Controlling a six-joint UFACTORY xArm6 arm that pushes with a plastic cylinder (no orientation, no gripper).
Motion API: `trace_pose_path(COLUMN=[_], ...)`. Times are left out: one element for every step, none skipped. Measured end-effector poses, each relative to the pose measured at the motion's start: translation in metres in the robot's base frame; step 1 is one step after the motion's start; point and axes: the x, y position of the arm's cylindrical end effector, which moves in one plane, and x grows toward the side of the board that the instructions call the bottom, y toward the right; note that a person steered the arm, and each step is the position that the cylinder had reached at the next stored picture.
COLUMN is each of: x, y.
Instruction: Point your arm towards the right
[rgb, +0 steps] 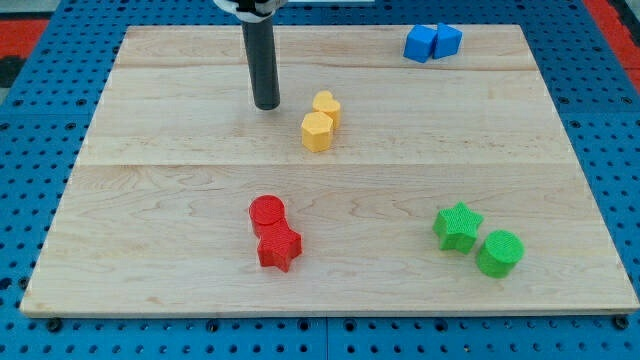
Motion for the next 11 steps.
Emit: trace_pose_path(x=[-0.017, -0.031, -0.045, -0.057, -0.063, -0.063, -0.063, -0.063, -0.063, -0.056, -0.047], y=[0.000, 0.000, 0.002, 0.007, 0.008, 0.008, 0.022, 0.039, 0.051, 0.083, 0.118])
